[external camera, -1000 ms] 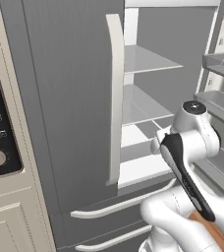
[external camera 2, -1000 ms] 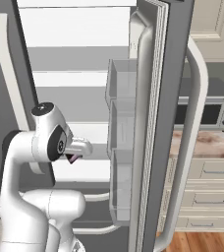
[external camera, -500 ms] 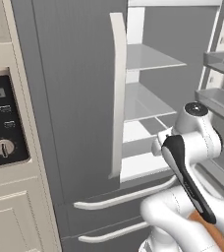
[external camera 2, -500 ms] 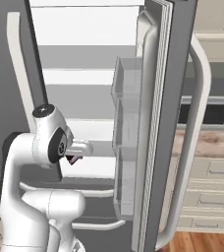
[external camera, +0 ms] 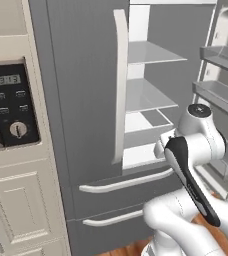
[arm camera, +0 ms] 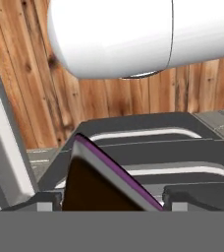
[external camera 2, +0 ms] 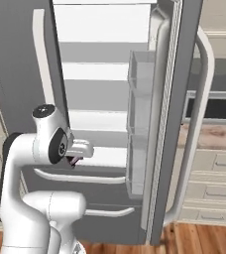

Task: Take the cakes from the fridge and place them on the empty tray on the dining counter.

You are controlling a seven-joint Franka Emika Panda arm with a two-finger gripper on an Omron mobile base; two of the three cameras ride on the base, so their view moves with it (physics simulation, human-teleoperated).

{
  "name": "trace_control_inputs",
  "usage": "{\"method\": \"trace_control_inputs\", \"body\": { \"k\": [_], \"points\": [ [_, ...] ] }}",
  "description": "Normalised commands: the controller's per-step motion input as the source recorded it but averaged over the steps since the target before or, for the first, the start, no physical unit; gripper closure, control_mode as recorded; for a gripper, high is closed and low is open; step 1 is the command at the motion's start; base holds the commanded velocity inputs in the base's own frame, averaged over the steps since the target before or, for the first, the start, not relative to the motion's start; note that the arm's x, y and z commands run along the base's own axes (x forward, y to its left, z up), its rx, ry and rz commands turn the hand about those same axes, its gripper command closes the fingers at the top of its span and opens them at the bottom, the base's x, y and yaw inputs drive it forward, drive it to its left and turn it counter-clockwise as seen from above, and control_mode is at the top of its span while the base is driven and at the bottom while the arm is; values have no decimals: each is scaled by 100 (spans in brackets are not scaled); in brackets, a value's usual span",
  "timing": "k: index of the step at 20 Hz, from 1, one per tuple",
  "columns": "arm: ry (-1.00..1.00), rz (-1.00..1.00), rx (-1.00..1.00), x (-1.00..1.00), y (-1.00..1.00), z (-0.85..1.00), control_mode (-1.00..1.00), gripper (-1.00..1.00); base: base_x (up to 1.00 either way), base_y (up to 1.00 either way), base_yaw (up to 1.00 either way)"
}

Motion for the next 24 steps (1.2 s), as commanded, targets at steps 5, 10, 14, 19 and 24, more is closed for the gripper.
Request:
{"method": "trace_control_inputs", "body": {
  "k": [5,10,14,19,24],
  "points": [
    [0,0,0,0,0,0,100,100,-68,31,0],
    [0,0,0,0,0,0,100,100,-70,28,-13],
    [0,0,0,0,0,0,100,100,-68,31,-22],
    [0,0,0,0,0,0,100,100,-72,25,-27],
    [0,0,0,0,0,0,100,100,-63,22,-33]
  ]
}}
